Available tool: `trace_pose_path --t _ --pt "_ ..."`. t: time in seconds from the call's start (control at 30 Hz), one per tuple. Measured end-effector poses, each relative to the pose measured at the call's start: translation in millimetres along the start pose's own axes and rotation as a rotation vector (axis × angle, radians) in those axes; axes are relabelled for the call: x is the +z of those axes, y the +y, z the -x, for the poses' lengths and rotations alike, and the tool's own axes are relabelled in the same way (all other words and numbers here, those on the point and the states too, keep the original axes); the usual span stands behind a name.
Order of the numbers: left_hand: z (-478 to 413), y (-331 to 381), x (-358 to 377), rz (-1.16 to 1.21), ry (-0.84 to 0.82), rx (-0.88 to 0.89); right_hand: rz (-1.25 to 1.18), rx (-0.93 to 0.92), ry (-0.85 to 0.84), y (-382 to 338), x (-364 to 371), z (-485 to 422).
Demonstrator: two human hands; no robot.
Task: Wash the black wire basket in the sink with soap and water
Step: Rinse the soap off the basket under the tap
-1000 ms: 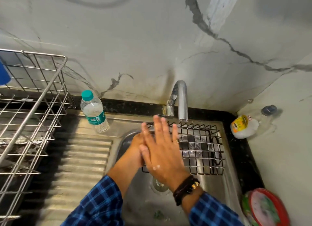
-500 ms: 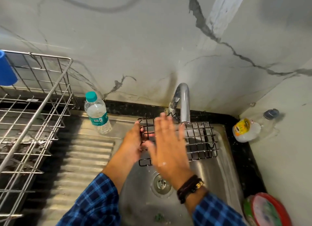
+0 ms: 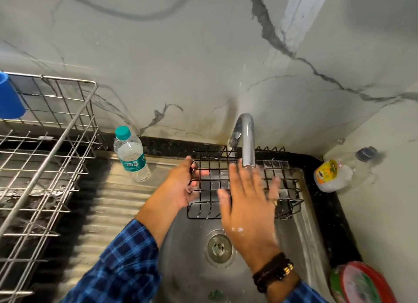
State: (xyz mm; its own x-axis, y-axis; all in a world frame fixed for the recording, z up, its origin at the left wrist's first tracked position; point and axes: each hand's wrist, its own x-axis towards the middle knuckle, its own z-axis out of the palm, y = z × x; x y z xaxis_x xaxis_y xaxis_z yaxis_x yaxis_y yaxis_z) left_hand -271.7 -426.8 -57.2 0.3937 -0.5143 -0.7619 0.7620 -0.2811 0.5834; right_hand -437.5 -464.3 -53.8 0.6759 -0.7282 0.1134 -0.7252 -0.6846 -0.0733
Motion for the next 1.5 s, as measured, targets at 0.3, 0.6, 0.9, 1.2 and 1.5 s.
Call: trace_pose_path --t 0.3,0.6,0.9,1.2,1.5 --pt "-13 -8 7 0.111 -0.005 -0.010 0.035 -0.095 -0.113 59 -8 2" --pt "-12 -2 47 0.042 -0.094 0.037 0.060 0.078 -0.080 55 -6 -9" --pt "-21 -10 25 0.077 -0.058 -0.088 0.071 -0.245 -0.140 49 -7 -5" --pt "-2 -14 -23 0.169 0.014 -0.111 -0.025 0.155 -0.211 68 -21 -15" --pt "13 -20 -32 0.205 0.092 -0.076 -0.178 -0.245 -0.259 4 -2 -11"
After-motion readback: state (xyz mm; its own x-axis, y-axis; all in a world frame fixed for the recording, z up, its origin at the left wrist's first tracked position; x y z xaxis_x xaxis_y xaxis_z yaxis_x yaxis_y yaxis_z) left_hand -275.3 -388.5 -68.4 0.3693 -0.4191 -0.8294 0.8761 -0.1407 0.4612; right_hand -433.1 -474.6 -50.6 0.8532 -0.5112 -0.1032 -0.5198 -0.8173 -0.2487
